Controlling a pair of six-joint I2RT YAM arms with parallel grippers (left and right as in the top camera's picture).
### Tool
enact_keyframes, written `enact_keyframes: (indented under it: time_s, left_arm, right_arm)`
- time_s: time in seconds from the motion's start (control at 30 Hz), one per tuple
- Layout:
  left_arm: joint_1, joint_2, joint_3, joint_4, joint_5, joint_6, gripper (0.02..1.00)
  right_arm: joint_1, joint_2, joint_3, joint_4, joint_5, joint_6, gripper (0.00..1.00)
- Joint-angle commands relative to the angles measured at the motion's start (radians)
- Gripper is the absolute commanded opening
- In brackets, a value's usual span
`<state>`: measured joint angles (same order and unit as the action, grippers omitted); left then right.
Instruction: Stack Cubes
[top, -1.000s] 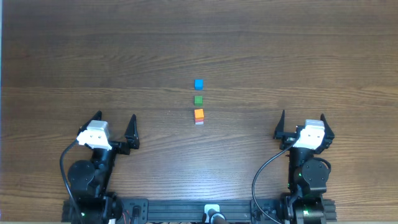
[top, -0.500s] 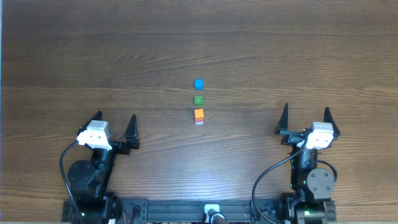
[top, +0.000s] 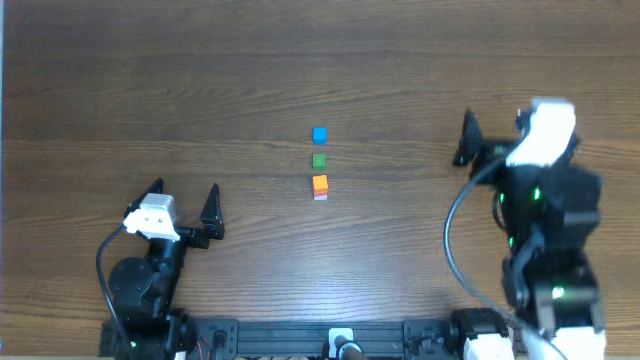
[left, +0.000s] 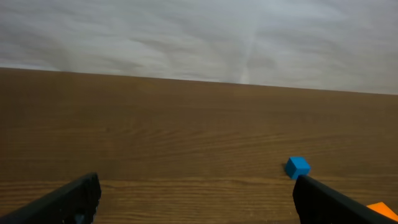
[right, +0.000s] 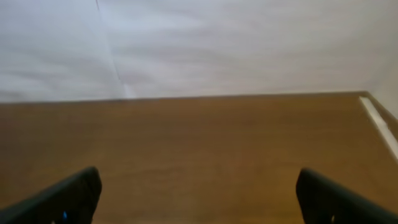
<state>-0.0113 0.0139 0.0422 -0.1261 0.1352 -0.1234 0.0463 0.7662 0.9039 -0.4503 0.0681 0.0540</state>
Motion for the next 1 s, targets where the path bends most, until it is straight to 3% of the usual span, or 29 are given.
enact_keyframes:
  time_s: [0.03,0.37,0.63,1.0]
  left_arm:
    - [-0.004,-0.007,-0.008,0.003,0.010,0.014,1.000]
    - [-0.004,-0.007,-0.008,0.003,0.010,0.014,0.998]
    - [-0.004,-0.007,-0.008,0.003,0.010,0.014,0.998]
    - [-0.004,-0.007,-0.008,0.003,0.010,0.014,0.998]
  right_arm:
    - [0.073,0.289,0.307,-0.253,-0.027,0.091,0.993]
    - [0.369,0.783,0.568,-0.493,-0.025,0.307,0.991]
    - [0.479,1.078,0.715,-0.550,-0.023,0.431,0.993]
    - [0.536,1.358,0.859,-0.565,-0.050,0.451,0.993]
